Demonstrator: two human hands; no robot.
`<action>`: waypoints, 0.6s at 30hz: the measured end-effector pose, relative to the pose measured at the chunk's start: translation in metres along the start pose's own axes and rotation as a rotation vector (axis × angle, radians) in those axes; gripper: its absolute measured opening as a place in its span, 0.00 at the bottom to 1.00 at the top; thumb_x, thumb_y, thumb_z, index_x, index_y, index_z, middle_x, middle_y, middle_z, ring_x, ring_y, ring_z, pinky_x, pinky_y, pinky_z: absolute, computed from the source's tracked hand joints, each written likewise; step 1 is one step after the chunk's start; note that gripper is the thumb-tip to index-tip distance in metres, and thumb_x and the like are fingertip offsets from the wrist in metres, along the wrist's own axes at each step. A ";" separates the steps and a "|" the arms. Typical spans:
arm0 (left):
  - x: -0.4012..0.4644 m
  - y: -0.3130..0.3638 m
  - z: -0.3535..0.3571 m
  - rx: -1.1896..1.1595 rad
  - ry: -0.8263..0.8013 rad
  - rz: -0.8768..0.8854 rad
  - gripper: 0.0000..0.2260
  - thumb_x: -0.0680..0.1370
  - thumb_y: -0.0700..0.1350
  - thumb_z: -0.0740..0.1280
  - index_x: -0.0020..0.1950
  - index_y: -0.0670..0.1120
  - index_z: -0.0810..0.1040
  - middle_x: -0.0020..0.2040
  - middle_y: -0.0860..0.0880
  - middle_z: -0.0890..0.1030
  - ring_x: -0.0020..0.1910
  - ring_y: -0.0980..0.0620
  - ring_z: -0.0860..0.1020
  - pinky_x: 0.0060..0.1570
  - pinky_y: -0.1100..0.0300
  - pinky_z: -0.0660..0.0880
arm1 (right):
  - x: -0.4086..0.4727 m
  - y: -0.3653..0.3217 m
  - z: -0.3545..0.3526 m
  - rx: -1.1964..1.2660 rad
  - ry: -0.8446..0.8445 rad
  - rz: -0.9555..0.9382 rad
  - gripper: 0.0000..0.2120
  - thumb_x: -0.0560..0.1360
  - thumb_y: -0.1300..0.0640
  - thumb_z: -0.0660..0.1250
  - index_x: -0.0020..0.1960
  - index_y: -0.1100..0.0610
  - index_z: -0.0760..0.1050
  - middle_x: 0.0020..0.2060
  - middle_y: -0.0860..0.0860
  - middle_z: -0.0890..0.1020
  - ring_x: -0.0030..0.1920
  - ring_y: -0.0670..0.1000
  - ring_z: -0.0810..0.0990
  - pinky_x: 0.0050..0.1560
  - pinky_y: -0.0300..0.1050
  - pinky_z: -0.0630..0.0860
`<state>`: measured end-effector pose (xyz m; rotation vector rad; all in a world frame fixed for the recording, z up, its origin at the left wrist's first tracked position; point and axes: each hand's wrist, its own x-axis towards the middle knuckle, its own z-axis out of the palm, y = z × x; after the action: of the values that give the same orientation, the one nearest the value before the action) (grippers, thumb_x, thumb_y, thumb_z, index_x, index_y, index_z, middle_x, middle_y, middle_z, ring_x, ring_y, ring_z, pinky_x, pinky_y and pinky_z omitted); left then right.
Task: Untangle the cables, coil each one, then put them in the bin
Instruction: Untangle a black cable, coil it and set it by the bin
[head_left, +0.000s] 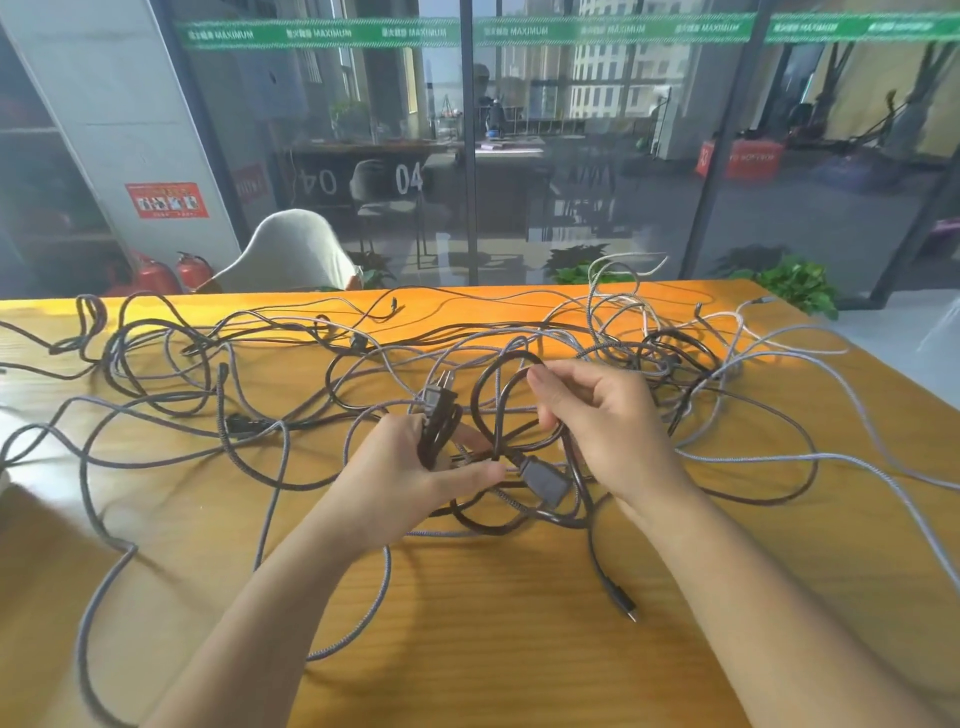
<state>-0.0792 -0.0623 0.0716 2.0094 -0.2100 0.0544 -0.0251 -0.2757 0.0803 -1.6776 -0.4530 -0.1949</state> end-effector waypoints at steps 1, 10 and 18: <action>0.001 -0.002 0.000 0.000 0.006 -0.003 0.13 0.73 0.60 0.78 0.52 0.57 0.84 0.29 0.49 0.66 0.31 0.47 0.65 0.42 0.50 0.70 | 0.000 -0.001 0.001 0.073 -0.007 0.035 0.13 0.79 0.46 0.68 0.53 0.55 0.84 0.31 0.47 0.79 0.30 0.41 0.76 0.41 0.34 0.76; 0.003 -0.003 -0.009 0.073 0.069 0.024 0.06 0.81 0.51 0.71 0.47 0.51 0.82 0.30 0.47 0.66 0.30 0.46 0.62 0.34 0.53 0.66 | 0.003 0.006 -0.003 -0.190 -0.015 -0.042 0.08 0.85 0.51 0.63 0.61 0.49 0.79 0.38 0.45 0.83 0.34 0.42 0.77 0.37 0.35 0.71; 0.006 -0.003 -0.012 0.077 0.254 -0.031 0.07 0.82 0.49 0.70 0.47 0.48 0.82 0.26 0.54 0.66 0.27 0.52 0.63 0.27 0.63 0.63 | 0.001 0.004 -0.001 -0.014 0.347 -0.025 0.07 0.84 0.58 0.65 0.53 0.53 0.82 0.44 0.46 0.83 0.39 0.47 0.83 0.35 0.40 0.78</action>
<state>-0.0725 -0.0509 0.0750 2.0585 -0.0147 0.3006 -0.0220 -0.2765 0.0773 -1.6113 -0.2123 -0.4991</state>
